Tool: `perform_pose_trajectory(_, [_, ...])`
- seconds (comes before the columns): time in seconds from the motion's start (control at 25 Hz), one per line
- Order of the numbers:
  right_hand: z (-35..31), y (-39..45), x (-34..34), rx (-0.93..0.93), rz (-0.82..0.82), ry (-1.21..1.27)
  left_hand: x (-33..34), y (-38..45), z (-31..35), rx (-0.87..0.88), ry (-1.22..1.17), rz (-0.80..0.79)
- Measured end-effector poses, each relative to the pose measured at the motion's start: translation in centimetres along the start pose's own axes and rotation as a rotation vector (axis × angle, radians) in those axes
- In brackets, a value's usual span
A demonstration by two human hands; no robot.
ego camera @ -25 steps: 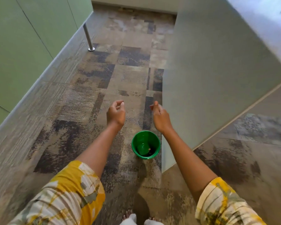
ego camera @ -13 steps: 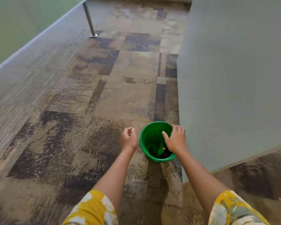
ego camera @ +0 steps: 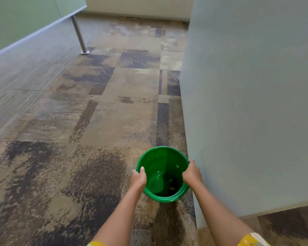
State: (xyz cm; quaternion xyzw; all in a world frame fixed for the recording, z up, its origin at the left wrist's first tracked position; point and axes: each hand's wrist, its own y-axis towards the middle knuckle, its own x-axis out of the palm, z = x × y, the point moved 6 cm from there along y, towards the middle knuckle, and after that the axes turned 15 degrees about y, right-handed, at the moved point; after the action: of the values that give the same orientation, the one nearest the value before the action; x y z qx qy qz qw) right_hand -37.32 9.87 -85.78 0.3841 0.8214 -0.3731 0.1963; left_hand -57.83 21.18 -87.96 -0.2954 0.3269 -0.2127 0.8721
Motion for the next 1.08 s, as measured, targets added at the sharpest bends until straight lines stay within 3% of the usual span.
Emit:
perform_pose_trajectory(0.28, [-10.5,-5.0,-7.7,-0.151,0.052,0.057,-7.4,-6.0,9.1,0.05,-0.065,0.087])
perform_pose_trajectory(0.52, [-22.5,-15.0,-18.0,-0.225,0.059,0.217,-18.7,-17.6,19.4,0.198,-0.163,0.207])
perform_pose_trajectory(0.64, [-29.0,-21.0,-24.4,-0.276,0.065,0.272,-23.5,-25.0,25.4,0.299,-0.348,0.152])
perform_pose_trajectory(0.72, [-31.6,-23.7,-26.8,-0.283,0.061,0.294,-24.8,-28.7,28.3,0.314,-0.478,0.091])
perform_pose_trajectory(0.84, [-37.2,-28.8,-32.2,-0.288,0.078,0.321,-27.9,-34.9,33.4,0.298,-0.654,0.126])
perform_pose_trajectory(1.08, [-44.4,-34.8,-38.7,-0.279,0.076,0.355,-32.5,-43.3,42.0,0.242,-0.723,0.222])
